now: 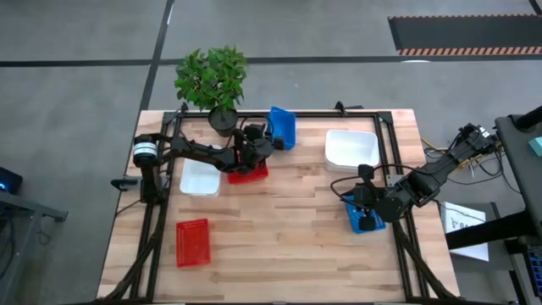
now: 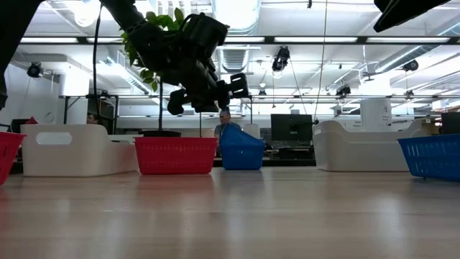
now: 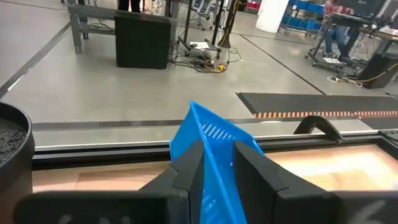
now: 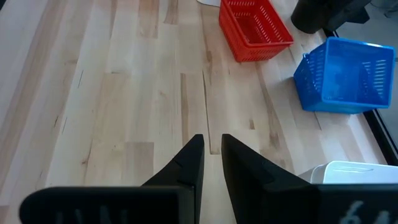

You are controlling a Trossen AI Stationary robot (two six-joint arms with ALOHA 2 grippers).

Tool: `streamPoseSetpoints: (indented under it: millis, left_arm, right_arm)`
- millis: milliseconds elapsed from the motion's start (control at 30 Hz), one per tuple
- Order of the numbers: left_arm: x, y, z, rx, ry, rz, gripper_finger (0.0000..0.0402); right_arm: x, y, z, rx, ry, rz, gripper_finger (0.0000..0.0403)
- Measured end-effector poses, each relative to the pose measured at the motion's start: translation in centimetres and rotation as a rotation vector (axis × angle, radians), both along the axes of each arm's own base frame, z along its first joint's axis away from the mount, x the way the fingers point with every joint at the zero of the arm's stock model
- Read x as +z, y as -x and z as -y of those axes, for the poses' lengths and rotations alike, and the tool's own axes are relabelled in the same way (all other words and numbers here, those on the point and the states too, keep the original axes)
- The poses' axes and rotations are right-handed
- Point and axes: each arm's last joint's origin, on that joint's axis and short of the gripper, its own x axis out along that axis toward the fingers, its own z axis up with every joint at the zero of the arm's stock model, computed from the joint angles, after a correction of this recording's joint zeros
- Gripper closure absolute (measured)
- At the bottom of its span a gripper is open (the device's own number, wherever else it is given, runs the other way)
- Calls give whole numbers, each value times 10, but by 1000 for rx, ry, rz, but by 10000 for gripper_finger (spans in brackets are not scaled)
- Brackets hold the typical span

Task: Stack baskets by color
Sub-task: Stack the bottom left blue bin on the top blue bin

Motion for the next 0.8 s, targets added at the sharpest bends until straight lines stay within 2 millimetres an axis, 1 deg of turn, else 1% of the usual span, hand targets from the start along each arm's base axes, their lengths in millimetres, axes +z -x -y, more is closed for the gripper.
streamPoseSetpoints:
  millis: [167,233,267,433,533,667,800]
  left_arm:
    - [2,-2,5,-45,6,-7,333]
    - [9,-2,12,-85,-13,-38,333]
    - [15,-1,17,-107,-31,-53,333]
    - [55,8,55,-230,-152,-146,333]
    - [82,19,82,-322,-248,-219,333]
    - [109,41,115,-428,-354,-273,333]
    - [124,64,141,-516,-427,-295,333]
  right_arm:
    - [0,0,0,-5,-6,1,355]
    - [-3,0,0,-9,-9,0,355]
    - [-6,0,0,-10,-6,-5,355]
    - [-13,-3,-1,-10,20,24,355]
    - [-8,-9,-1,-47,44,108,355]
    - [3,-27,2,-78,50,248,359]
    - [7,-53,12,-87,119,332,381]
